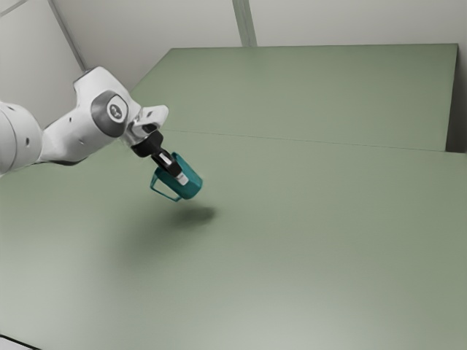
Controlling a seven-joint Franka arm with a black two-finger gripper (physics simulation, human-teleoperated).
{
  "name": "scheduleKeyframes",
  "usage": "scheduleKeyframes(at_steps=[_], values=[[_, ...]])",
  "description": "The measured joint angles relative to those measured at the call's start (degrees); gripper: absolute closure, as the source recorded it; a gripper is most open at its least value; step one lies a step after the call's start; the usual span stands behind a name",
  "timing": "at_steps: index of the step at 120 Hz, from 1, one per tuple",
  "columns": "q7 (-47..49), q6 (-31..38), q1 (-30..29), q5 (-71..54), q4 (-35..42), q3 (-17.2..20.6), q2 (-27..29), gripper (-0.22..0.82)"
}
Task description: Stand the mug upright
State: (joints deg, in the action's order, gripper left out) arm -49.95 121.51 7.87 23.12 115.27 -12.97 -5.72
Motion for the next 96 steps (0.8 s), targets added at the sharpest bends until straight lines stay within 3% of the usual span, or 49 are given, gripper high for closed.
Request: scheduleKeyframes(at_steps=[33, 96], values=[[9.8, 2.3, 2.0, -17.4, -0.6, 1.2, -0.2, 0.78], [21.0, 2.3, 3.2, -21.9, 0.0, 1.2, -2.1, 0.78]])
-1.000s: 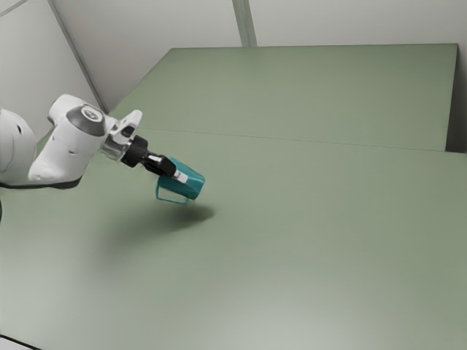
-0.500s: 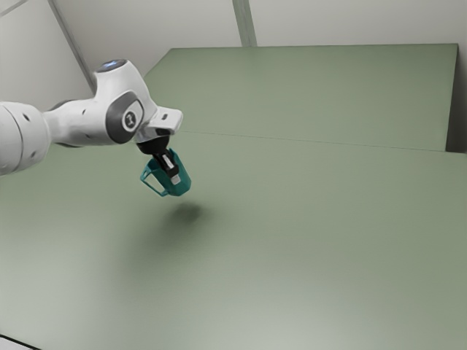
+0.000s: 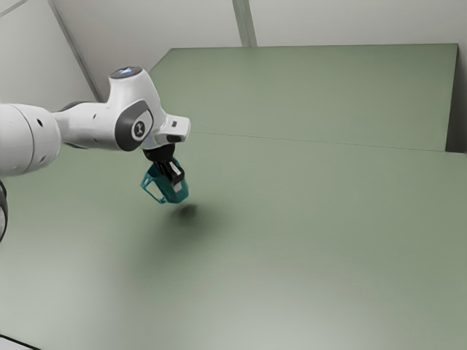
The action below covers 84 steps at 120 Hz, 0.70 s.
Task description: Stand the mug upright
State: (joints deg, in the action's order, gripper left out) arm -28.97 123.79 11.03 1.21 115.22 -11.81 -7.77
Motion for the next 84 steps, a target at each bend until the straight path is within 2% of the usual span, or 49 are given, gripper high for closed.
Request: scheduleKeyframes(at_steps=[36, 84], values=[[4.5, -3.9, 0.8, -2.0, 1.4, 0.1, 0.6, 0.78], [8.1, -2.6, 2.3, -2.2, 3.5, 0.4, 0.0, 0.78]])
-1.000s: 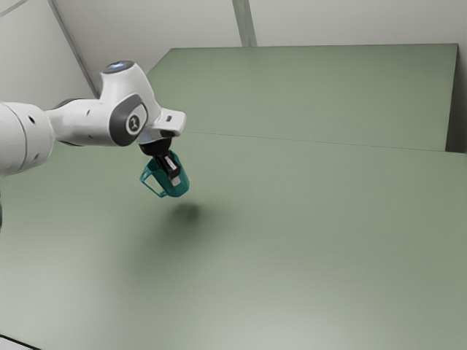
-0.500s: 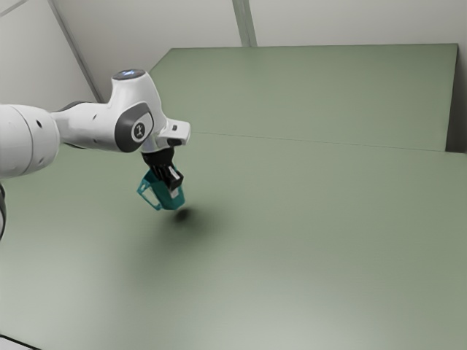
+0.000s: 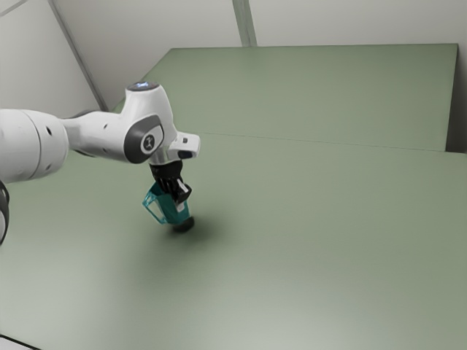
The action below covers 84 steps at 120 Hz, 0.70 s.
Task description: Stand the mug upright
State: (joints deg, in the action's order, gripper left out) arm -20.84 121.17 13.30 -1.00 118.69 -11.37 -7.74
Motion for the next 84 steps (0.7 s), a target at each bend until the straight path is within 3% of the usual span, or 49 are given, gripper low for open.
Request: scheduleKeyframes(at_steps=[37, 65, 84], values=[[1.6, 1.0, 0.3, 0.0, 0.5, 0.0, -0.2, 0.77], [1.9, 1.1, 0.4, 0.5, 0.5, -0.1, -0.3, 0.61], [2.1, 1.1, 0.4, 0.6, 0.5, -0.1, -0.3, 0.44]])
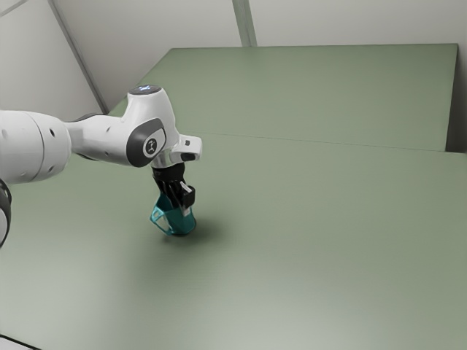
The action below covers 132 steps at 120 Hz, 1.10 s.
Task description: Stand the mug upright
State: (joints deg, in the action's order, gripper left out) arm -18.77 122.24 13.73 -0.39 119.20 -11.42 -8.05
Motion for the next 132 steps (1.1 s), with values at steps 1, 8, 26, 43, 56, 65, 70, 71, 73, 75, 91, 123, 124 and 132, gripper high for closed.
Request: scheduleKeyframes(at_steps=[1, 8, 26, 43, 56, 65, 70, 71, 73, 75, 91, 123, 124, 132], values=[[0.0, 0.0, 0.0, 0.0, 0.0, 0.0, 0.0, 0.43], [0.1, 0.0, 0.0, 0.0, 0.0, 0.0, 0.0, 0.37], [0.1, 0.0, 0.0, 0.0, 0.0, 0.0, 0.1, 0.22], [0.2, -0.1, 0.0, 0.0, -0.1, 0.0, 0.3, 0.13], [0.3, -0.2, -0.1, 0.1, -0.2, 0.4, 0.6, 0.08], [0.4, -0.3, -0.1, 0.1, -0.3, 0.6, 0.9, 0.05], [0.4, -0.3, -0.1, 0.1, -0.5, 0.7, 1.0, 0.05], [0.4, -0.3, -0.1, 0.1, -0.5, 0.7, 1.1, 0.04], [0.5, -0.4, -0.1, 0.1, -0.5, 0.7, 1.2, 0.04], [0.5, -0.4, -0.1, 0.1, -0.6, 0.7, 1.3, 0.04], [0.7, -0.9, -0.4, 0.1, -0.6, 0.8, 2.8, 0.02], [1.8, -6.6, -1.4, -0.3, -9.9, 1.7, 4.8, 0.01], [1.8, -6.8, -1.5, -0.3, -10.4, 1.8, 4.7, 0.01], [2.3, -9.4, -1.3, -0.7, -15.2, 2.1, 3.6, 0.00]])
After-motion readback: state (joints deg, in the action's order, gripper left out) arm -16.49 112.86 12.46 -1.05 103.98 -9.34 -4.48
